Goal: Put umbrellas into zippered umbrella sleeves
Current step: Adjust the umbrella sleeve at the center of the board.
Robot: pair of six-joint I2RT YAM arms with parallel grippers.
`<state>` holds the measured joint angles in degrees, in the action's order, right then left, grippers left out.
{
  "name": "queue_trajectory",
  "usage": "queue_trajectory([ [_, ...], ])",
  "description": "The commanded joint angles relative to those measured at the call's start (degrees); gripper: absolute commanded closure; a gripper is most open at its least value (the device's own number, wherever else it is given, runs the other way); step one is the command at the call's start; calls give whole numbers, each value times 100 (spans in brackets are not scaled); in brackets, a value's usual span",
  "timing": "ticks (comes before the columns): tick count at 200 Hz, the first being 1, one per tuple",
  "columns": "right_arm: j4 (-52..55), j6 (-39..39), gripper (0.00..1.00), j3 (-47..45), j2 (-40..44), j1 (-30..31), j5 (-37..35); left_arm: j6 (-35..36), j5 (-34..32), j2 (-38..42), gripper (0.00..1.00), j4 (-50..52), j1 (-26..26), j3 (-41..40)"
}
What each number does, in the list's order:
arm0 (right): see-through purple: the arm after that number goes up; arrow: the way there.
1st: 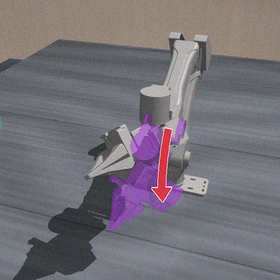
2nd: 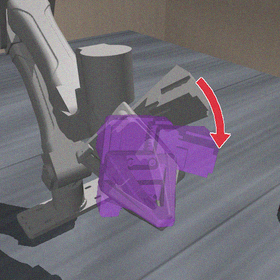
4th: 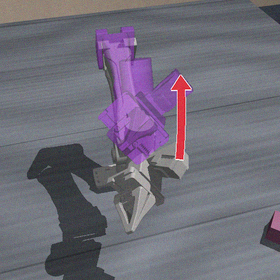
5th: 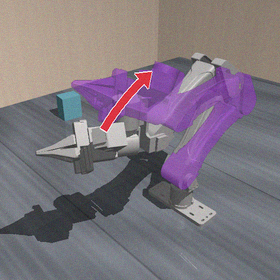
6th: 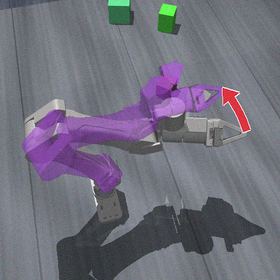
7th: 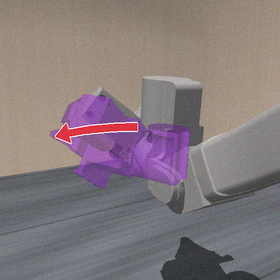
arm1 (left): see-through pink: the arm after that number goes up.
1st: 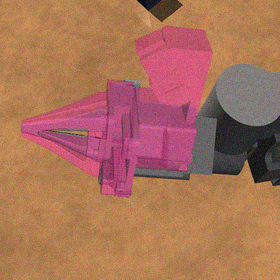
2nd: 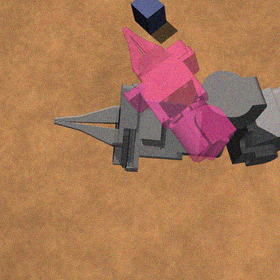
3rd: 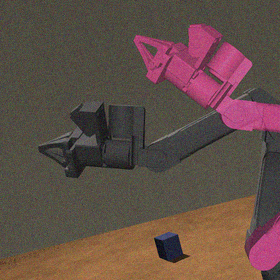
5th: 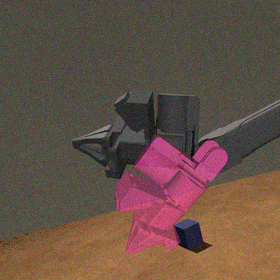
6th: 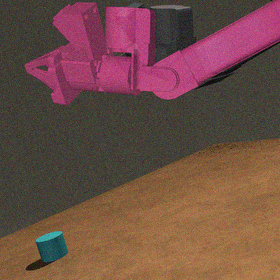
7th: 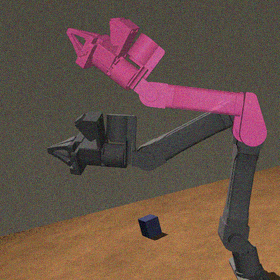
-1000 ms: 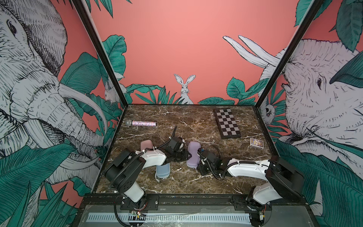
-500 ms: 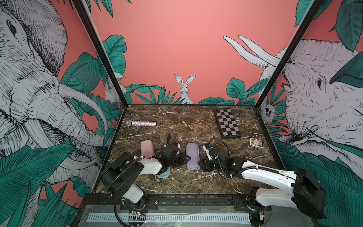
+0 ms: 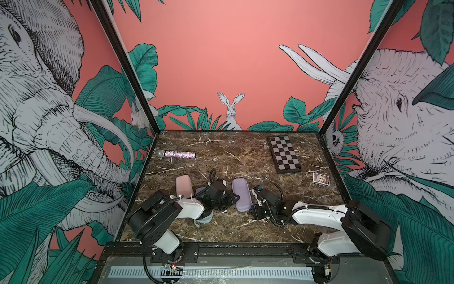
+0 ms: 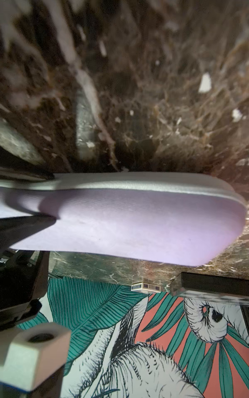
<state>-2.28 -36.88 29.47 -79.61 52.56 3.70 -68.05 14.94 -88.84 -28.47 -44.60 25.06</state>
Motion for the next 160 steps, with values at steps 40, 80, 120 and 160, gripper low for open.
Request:
queue_trajectory([
  [40,-881,114,59,-213,-165,-404,261,-45,-284,-534,77,1222,-169,-123],
  [80,-1766,-658,60,-172,-922,-720,655,-1,-42,-934,87,1281,-360,104],
  [120,-2587,-1521,72,-619,-920,-1035,410,35,66,-804,91,1505,-381,171],
  [160,-1485,-1143,65,-466,-684,-1286,-115,318,100,-612,91,2082,-376,537],
])
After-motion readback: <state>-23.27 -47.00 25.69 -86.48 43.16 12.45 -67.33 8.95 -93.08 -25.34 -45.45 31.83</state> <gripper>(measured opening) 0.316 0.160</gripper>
